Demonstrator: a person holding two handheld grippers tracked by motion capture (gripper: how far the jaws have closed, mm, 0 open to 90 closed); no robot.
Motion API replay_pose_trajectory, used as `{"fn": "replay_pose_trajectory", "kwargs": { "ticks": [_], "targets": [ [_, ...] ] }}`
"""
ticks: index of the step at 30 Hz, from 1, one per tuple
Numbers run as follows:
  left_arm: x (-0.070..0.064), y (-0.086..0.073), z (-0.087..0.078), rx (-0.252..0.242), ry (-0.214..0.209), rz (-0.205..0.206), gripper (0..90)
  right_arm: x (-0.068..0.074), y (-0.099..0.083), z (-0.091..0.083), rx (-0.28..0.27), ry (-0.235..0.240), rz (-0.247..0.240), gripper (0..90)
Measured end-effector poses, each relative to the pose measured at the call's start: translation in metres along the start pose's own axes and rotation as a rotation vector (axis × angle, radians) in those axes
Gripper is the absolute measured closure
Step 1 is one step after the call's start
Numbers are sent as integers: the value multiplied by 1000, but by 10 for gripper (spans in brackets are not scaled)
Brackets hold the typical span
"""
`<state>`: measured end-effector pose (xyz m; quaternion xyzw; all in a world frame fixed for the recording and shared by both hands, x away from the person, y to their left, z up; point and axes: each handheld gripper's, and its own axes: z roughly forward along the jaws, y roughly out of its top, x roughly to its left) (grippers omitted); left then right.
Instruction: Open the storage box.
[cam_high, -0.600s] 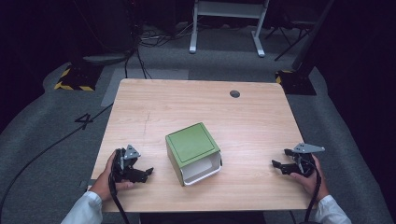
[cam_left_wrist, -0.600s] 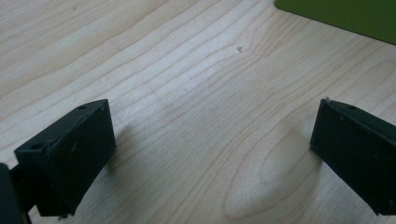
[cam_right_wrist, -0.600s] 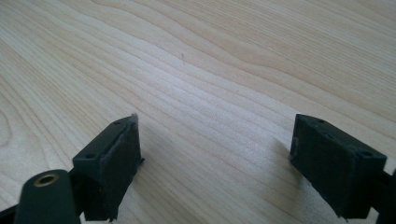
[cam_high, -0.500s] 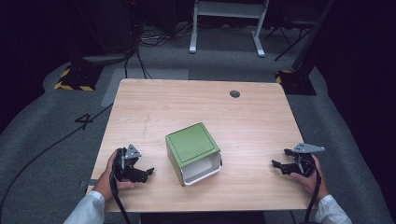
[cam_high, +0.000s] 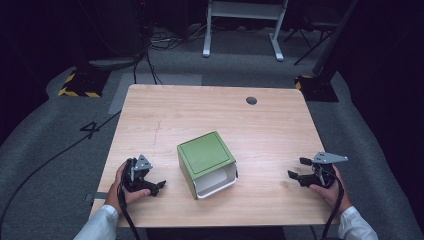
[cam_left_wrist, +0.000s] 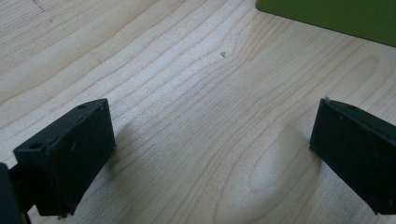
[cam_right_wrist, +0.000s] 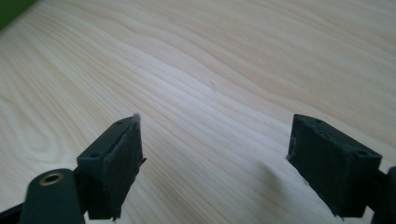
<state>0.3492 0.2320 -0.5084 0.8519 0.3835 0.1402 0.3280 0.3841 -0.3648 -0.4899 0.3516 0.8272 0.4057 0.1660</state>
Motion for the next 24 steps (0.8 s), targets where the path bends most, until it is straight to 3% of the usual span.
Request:
{"fn": "replay_pose_trajectory", "kwargs": {
  "ticks": [3,8,14,17,18,24],
  "targets": [
    [0,0,0,-2,4,-1,2,8,10,-1,-15,21,-29,190],
    [0,0,0,-2,4,-1,2,29,30,-5,-52,116,-81,193],
    [-1,0,0,-2,6,-4,2,57,51,0,-51,207,-170,217],
    [-1,0,0,-2,6,-5,2,68,57,2,-49,230,-209,229],
    [-1,0,0,-2,6,-4,2,79,64,4,-52,258,-237,235],
    [-1,0,0,-2,6,-4,2,101,76,7,-65,319,-295,251]
  ]
}}
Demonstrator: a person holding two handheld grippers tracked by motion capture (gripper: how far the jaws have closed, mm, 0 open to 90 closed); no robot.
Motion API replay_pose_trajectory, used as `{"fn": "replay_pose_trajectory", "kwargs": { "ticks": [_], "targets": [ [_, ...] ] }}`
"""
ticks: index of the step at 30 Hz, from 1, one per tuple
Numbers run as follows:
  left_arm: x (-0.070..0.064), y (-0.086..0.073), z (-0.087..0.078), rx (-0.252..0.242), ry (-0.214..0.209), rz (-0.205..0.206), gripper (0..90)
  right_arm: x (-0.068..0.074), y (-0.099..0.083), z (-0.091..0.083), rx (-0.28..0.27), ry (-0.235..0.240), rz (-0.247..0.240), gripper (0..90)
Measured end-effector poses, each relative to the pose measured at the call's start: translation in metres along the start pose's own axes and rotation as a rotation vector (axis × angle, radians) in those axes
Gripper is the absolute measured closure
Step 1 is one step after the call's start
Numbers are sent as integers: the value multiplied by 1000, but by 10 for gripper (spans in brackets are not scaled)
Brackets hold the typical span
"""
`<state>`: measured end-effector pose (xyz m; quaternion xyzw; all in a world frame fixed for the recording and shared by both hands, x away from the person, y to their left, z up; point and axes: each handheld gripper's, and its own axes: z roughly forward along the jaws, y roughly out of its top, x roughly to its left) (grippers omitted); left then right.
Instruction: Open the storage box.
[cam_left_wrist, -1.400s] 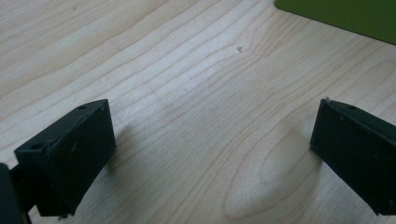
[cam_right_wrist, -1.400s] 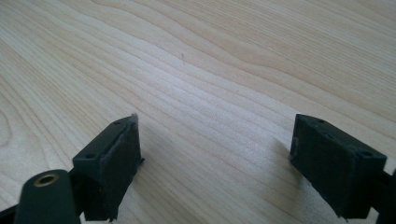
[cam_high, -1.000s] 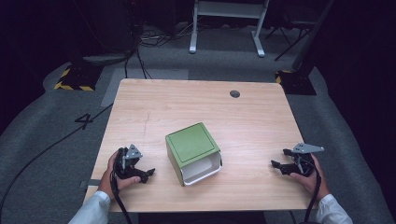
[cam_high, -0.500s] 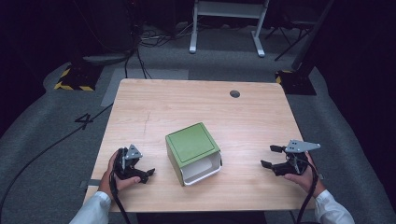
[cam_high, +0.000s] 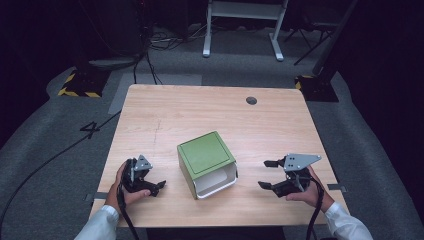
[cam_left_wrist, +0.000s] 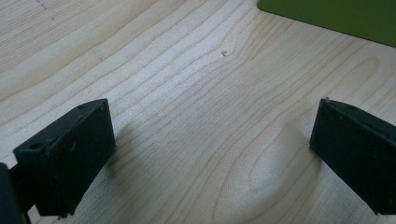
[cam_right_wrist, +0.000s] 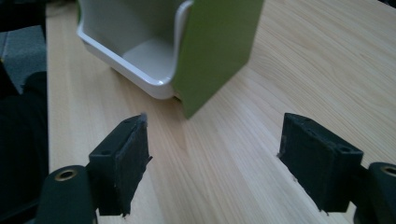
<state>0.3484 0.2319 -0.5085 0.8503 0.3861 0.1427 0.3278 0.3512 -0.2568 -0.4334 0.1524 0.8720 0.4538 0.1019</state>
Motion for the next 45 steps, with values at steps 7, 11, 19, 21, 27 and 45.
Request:
{"fn": "replay_pose_trajectory", "kwargs": {
  "ticks": [7,11,19,21,27,45],
  "targets": [
    [0,0,0,0,0,0,2,17,16,11,-8,54,-48,294],
    [0,0,0,0,0,0,2,23,20,17,-4,83,-67,316],
    [0,0,0,-1,0,0,2,40,30,38,11,155,-118,330],
    [0,0,0,0,0,0,2,41,32,44,12,168,-122,337],
    [0,0,0,0,1,0,2,42,32,61,43,181,-140,356],
    [0,0,0,0,0,0,2,40,35,93,98,205,-154,425]
  ]
}}
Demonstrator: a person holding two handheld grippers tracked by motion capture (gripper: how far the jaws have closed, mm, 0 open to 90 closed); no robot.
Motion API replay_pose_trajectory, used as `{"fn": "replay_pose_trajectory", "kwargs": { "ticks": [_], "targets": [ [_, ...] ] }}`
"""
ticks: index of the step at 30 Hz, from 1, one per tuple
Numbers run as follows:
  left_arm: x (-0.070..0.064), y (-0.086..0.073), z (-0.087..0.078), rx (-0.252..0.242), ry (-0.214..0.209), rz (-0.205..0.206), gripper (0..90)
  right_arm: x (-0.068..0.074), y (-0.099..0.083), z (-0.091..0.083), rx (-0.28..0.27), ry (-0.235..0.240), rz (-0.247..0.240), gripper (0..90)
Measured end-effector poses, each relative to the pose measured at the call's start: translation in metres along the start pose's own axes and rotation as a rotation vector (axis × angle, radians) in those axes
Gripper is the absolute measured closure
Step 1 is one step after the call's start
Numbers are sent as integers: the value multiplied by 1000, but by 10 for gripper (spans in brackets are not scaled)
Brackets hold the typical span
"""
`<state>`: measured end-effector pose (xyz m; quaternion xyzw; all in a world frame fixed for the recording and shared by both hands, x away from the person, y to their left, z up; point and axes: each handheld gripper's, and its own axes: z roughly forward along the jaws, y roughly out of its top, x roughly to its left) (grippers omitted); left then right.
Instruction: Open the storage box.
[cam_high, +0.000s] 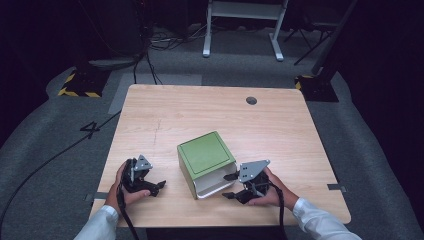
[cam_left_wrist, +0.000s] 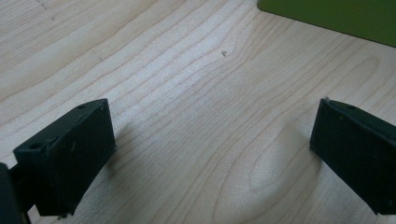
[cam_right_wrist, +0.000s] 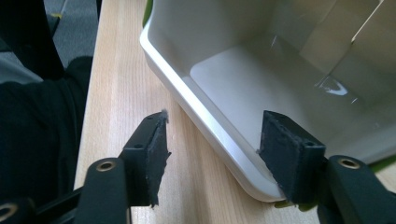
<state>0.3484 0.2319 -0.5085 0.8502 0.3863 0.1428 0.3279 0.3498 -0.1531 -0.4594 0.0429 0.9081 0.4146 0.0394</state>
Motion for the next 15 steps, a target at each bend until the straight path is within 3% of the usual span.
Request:
{"fn": "replay_pose_trajectory", "kwargs": {
  "ticks": [6,15],
  "targets": [
    [0,0,0,0,0,0,2,1,0,4,15,8,-12,481],
    [0,0,0,0,-1,0,2,8,-10,-7,25,24,-26,592]
  ]
}}
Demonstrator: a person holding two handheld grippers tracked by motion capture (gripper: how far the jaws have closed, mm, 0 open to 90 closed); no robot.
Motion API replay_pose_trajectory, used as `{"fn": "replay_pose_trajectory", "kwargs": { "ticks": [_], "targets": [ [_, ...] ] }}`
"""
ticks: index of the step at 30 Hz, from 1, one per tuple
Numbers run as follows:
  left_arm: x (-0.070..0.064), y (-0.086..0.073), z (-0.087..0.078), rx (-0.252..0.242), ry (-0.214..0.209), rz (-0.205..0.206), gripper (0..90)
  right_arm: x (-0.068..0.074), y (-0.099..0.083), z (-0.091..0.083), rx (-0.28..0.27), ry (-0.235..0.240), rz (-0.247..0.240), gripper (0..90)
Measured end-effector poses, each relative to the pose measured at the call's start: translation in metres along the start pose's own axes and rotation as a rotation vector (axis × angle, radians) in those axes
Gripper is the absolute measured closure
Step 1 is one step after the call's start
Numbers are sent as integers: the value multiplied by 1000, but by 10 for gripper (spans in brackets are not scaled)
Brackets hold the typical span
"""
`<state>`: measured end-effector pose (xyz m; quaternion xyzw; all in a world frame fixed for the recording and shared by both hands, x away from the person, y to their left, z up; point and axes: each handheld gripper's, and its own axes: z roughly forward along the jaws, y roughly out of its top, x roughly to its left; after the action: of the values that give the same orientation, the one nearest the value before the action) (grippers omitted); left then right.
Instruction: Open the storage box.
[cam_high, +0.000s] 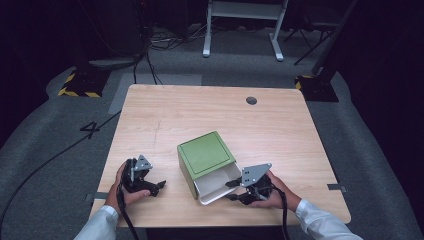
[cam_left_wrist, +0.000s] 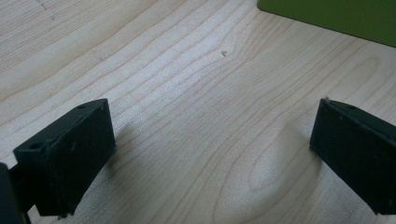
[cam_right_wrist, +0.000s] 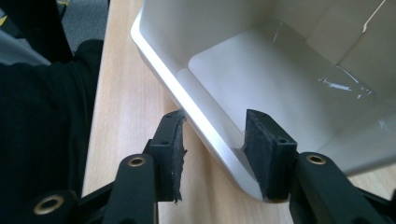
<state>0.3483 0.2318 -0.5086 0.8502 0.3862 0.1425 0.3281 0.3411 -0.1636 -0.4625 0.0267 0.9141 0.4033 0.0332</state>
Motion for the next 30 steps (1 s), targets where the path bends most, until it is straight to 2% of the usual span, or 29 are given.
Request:
{"fn": "replay_pose_trajectory", "kwargs": {
  "ticks": [9,11,19,30],
  "targets": [
    [0,0,0,0,0,0,2,10,-14,-20,-7,12,-7,627],
    [0,0,0,0,1,0,2,11,-18,-23,-5,16,2,624],
    [0,0,0,0,-1,0,2,17,-23,-29,1,38,-17,624],
    [0,0,0,0,0,0,2,21,-35,-43,-8,45,-13,592]
  ]
}}
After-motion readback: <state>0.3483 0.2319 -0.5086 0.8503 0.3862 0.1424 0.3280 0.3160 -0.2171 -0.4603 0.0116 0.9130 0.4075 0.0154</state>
